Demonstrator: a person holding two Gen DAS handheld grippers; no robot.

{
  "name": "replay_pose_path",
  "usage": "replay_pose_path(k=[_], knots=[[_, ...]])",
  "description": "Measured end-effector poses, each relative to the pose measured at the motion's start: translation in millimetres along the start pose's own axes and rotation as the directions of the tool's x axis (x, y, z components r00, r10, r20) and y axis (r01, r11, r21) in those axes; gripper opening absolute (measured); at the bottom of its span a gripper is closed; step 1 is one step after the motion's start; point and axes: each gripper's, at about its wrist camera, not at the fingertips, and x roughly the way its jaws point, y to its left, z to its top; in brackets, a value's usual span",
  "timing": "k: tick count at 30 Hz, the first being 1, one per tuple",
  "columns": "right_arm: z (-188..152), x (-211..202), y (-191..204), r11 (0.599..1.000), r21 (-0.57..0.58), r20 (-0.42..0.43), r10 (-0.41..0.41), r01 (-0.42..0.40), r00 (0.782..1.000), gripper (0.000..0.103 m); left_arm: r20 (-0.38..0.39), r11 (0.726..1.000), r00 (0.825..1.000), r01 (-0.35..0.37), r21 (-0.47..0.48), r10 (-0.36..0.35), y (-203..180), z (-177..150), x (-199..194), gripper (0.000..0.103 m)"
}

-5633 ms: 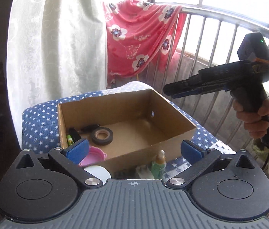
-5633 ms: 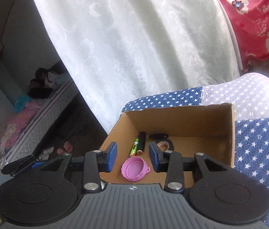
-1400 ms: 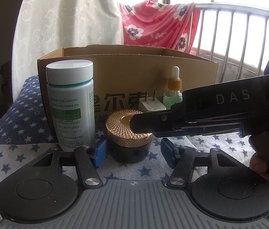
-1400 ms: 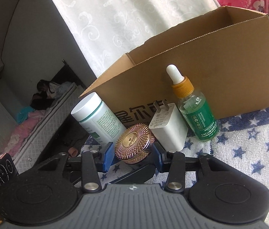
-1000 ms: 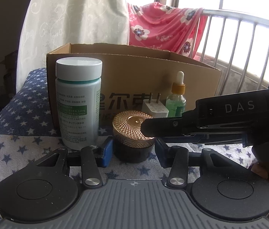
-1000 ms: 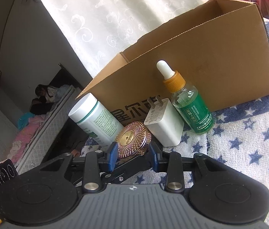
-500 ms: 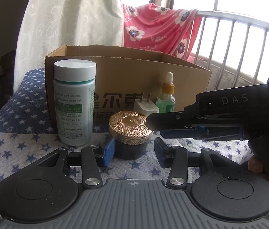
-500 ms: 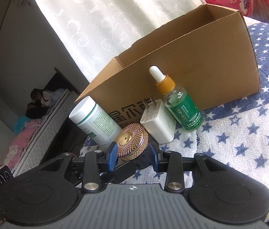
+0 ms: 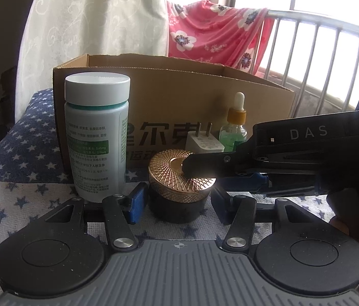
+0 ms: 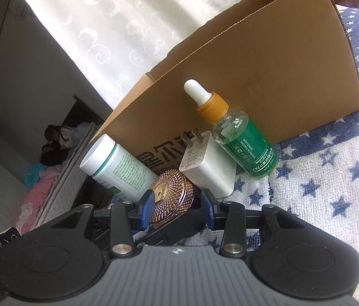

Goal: Organize rigid objects
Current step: 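Lift the jar with the right gripper and carry it into the box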

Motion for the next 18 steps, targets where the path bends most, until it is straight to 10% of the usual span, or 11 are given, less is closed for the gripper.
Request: replay_pose_path(k=[18], knots=[[-11,-16,9,1.0,0.005,-0.056,-0.015,0.015,0.998,0.044,-0.041,0.999,0.999,0.004,0.043,-0.002,-10,-8,-17,0.055]])
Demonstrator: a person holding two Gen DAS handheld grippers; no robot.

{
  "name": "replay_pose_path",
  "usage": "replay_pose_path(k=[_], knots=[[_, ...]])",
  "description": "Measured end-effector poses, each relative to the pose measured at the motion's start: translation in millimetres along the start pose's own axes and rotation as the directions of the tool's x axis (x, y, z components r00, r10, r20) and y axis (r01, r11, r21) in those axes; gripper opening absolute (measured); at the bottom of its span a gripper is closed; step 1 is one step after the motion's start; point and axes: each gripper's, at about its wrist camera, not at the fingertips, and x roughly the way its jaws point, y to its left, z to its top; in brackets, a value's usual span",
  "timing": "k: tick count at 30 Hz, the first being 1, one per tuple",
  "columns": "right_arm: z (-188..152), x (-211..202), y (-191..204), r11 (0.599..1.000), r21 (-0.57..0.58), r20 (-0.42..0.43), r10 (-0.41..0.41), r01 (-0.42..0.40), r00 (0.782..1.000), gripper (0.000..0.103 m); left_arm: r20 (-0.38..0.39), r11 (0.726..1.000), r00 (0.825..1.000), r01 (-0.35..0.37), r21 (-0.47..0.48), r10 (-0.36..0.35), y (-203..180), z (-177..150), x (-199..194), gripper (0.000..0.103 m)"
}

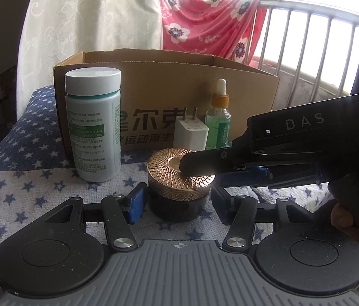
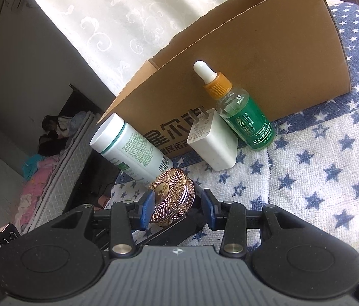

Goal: Organize rigid objects
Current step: 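Lift the jar with the right gripper and carry it into the box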

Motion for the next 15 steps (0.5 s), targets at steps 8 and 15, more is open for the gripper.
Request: replay_pose_path(k=[8,15], knots=[[3,2,0,1.0,0.003,-0.003,-0.003,0.003,1.0,0.044,0.0,0.999,1.0,0.02,-0.033,-0.02,6,2,9,0.057],[6,5,0,1.0,0.0,-0.007,-0.009,0.009,1.0,0.045,0.002,0.999,1.0,0.019,-0.035,-0.019,6,2,12,0.058]])
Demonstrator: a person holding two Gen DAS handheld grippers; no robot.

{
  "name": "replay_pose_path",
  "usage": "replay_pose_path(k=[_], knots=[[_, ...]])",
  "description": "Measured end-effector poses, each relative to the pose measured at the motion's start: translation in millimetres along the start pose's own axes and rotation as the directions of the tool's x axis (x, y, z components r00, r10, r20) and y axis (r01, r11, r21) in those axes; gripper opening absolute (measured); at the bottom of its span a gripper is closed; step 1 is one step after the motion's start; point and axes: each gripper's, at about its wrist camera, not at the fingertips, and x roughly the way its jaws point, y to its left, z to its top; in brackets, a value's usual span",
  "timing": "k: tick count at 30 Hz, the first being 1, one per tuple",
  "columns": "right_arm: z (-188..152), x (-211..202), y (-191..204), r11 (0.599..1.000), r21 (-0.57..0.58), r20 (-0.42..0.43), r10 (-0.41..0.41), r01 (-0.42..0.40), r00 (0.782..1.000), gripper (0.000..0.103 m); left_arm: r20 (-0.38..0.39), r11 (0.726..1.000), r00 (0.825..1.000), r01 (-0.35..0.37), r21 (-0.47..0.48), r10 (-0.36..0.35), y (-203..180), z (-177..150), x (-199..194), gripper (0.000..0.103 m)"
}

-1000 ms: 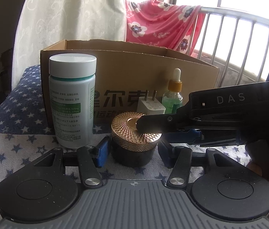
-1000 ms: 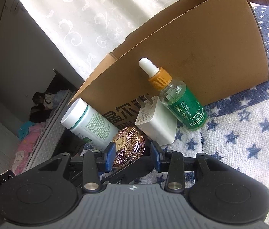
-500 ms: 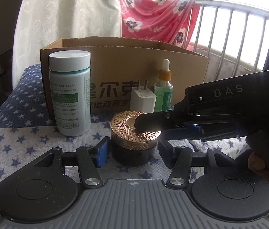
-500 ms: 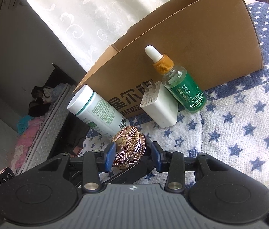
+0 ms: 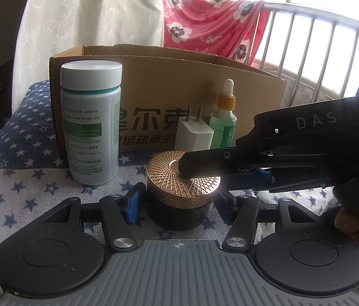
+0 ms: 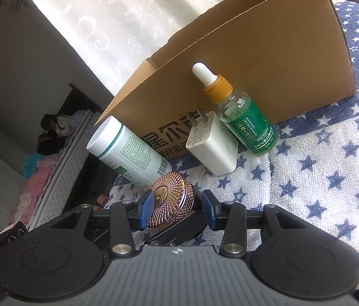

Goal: Organize rigid objects
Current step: 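Lift the jar with the right gripper and carry it into the box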

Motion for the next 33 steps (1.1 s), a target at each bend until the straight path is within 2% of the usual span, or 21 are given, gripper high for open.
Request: replay_pose_path(k=[6,17,23,29,33], knots=[[3,6,-1,1.0,0.0,-0.009,0.0,0.0,1.0,0.049,0.001,1.0,1.0,0.002,0.0,-0.002,1,-1,0,0.058],[4,3,8,0.999,-0.043,-0.013,-0.019,0.019,1.0,0.05,0.014,1.0,1.0,-0.003,-0.022,0.003,3,0,-4,0.057],[4,-10,24,0.996,-0.086,0.008,-0.012,0.013,1.0,0.05,0.045,1.0,0.999,-0.017,-0.019,0.017,-2,6,-23,0.057],[16,-48,65,0.984,-0.175,0.091,0.056,-0.039,0.994,0.05,0.148,0.998,0.988,-0.05,0.028,0.045,-16,39,-66,0.056],[45,-67,102,0.966,-0.256,0.141,0.073,-0.035,0.987,0.05,0.201,0.996,0.978,-0.062,0.071,0.046,-21,78,-83,0.056]])
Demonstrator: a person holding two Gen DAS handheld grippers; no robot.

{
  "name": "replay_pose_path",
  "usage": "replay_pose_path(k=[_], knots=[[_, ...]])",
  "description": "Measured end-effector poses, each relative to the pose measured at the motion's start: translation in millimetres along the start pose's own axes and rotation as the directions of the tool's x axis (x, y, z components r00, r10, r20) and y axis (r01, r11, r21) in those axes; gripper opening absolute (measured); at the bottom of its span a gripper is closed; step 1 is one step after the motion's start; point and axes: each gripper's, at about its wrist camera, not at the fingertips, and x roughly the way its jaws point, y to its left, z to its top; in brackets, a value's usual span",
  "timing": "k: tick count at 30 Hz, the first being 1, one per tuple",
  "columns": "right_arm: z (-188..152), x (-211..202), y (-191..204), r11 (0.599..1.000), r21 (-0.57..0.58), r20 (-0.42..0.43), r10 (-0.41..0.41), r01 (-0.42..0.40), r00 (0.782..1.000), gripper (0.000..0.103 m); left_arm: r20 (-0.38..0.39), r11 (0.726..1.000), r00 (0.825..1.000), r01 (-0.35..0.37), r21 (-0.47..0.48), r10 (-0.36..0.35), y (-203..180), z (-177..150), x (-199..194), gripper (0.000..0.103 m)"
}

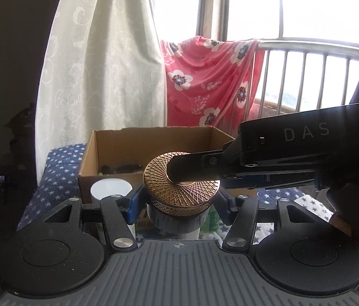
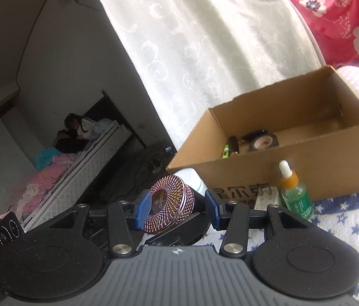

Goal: Organize rigid objects
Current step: 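Lift the jar with the right gripper and carry it into the box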

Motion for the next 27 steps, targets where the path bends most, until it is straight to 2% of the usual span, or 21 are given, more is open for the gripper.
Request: replay_pose_path(k=[3,6,10,13,16,20,27], knots=[[35,1,14,0.998,-0.065,0.019,-0.015,0.016,1.0,0.05,0.014,0.999,1.0,0.02,0.03,-0.02,4,34,8,0.056],[73,12,11,0.995,-0.092,0.009,-0.043,0.043,0.999,0.051,-0.012,0.997,0.998,0.069,0.038,-0.069,14,67,32,0.056],[122,52,-18,0.996,-0.051,-0.072,-0.075,0.071,0.995,0.051,-0.14,0.989,0.979,0.148,-0.021,-0.149,32,107,92,0.056],[147,91,-57,0.996,0.025,-0.166,-0.083,0.088,0.983,0.052,-0.265,0.986,0.949,0.16,-0.049,-0.168,39,120,148,0.056],[159,127,-98,0.989,0.089,-0.255,-0.093,0.119,0.963,0.051,-0.383,0.981,0.904,0.16,-0.107,-0.19,45,122,199,0.056],[164,168,-148,0.974,0.157,-0.348,-0.102,0.165,0.932,0.052,-0.523,0.977,0.829,0.127,-0.17,-0.199,49,116,266,0.056],[161,210,-200,0.957,0.157,-0.453,-0.149,0.243,0.879,0.052,-0.655,0.97,0.726,0.072,-0.231,-0.21,49,96,335,0.056]])
